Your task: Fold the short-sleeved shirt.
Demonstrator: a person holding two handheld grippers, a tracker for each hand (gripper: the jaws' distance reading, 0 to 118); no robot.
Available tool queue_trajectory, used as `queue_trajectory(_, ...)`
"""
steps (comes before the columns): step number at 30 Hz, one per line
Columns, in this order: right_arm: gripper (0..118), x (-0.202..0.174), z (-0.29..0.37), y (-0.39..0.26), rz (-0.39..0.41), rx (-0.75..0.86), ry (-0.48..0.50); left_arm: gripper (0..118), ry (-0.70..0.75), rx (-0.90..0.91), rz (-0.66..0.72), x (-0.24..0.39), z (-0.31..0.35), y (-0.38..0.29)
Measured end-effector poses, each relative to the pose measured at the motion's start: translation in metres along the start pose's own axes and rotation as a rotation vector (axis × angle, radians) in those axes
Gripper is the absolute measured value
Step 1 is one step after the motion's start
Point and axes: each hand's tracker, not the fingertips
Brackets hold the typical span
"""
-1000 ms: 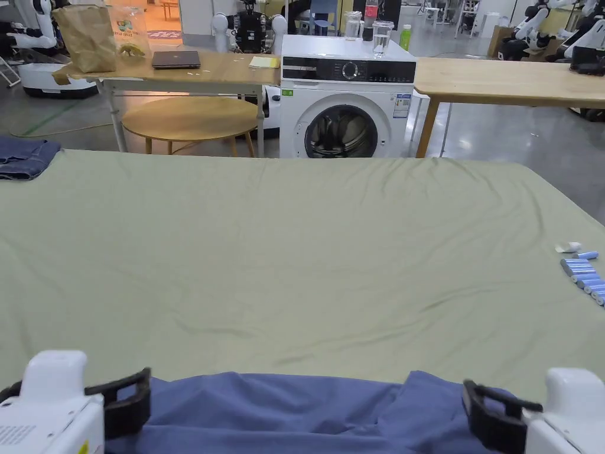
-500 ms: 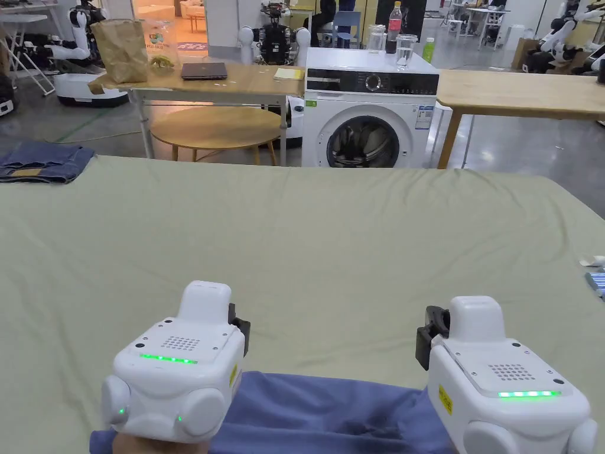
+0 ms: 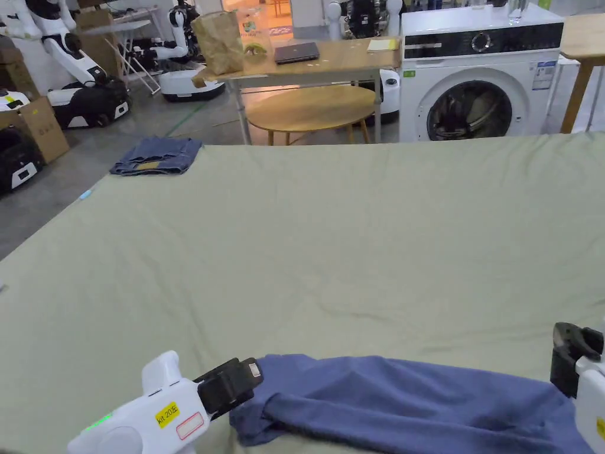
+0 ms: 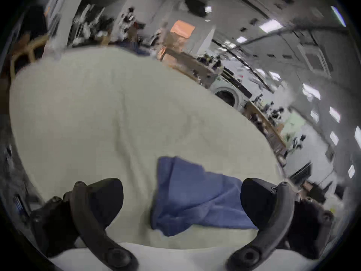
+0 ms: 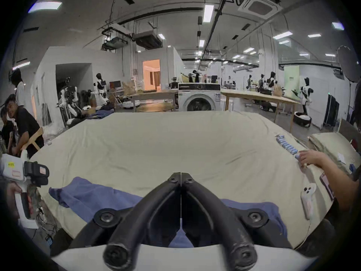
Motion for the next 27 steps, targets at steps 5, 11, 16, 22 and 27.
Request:
queue_trajectory(5, 0, -0.002, -0.001, 0.000, -0.007, -0.024, 0.007, 117, -0.449, -0.229, 0.516, -0.074, -0.057, -0.029)
queue_trajectory(11, 0, 0.001, 0.001, 0.003, -0.002, -0.027, -0.008, 107, -0.447, -0.091, 0.474, -0.024, -0.089, -0.034)
queue_trajectory(16, 0, 0.011, 0.005, 0.003, -0.014, -0.029, -0.031, 1, -0.233, -0.136, 0.506, -0.029, -0.114, -0.027)
queue_trajectory(22, 0, 0.024, 0.012, 0.000, -0.040, -0.027, -0.054, 1, -0.100, -0.014, 0.159, -0.002, -0.065, -0.002)
queue_trajectory(27, 0, 0.031, 0.016, -0.003, -0.042, -0.026, -0.061, 1, 0.157, 0.123, -0.239, 0.036, -0.031, 0.019)
